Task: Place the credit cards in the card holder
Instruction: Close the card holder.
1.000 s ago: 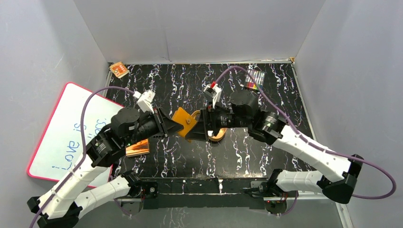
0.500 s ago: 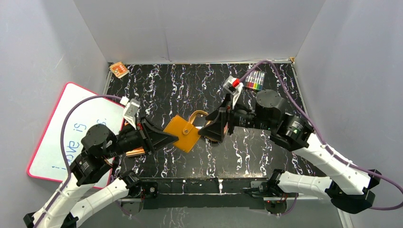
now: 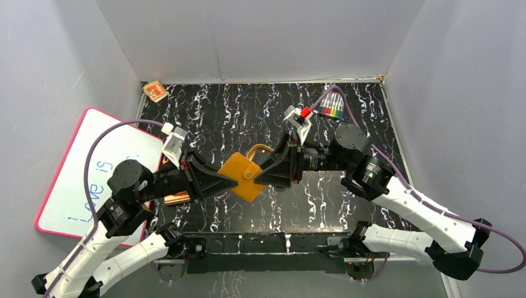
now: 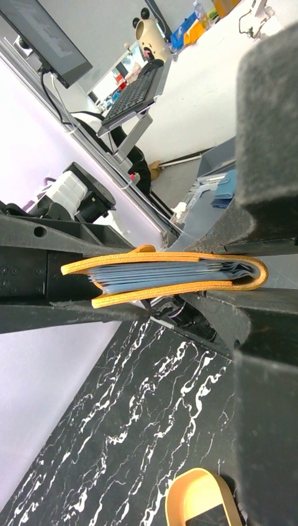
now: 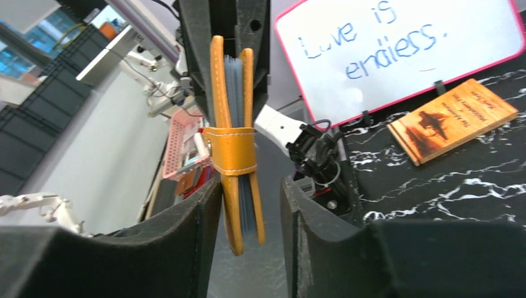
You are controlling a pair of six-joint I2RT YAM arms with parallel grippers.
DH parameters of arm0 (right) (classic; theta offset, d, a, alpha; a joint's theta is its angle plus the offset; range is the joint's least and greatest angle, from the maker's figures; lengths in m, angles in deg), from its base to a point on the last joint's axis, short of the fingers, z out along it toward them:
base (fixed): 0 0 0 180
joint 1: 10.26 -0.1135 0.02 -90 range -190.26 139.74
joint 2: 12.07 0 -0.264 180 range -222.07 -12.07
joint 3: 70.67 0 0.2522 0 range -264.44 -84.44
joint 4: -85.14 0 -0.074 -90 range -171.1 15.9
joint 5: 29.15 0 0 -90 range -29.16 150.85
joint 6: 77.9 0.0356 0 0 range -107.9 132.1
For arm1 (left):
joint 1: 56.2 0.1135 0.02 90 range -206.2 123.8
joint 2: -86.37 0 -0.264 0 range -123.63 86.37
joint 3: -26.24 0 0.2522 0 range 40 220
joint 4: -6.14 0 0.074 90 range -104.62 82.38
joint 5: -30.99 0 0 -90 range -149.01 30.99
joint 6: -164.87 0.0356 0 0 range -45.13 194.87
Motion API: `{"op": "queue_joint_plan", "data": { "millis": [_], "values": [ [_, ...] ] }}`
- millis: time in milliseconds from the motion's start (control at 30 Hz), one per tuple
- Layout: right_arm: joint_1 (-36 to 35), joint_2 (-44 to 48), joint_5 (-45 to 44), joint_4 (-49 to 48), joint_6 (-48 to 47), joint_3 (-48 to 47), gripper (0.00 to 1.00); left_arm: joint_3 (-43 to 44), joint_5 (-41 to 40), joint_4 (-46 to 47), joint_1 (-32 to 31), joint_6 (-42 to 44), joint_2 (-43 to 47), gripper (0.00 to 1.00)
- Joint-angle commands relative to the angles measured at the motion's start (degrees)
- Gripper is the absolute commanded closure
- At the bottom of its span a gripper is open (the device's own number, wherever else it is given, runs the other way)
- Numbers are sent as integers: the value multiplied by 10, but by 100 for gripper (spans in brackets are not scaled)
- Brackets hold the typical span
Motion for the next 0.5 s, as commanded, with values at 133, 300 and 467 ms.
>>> {"op": "queue_joint_plan", "data": {
  "millis": [133,300,467],
  "values": [
    [2,-12,66,-56,20,-9,73,-3,-18,42,-2,2,12,100],
    [2,-17,69,-51,19,-14,97,-13,-29,49,-1,2,14,97],
    [1,-5,14,-22,-7,-22,100,-26,-77,49,-1,-12,24,47]
  ]
}}
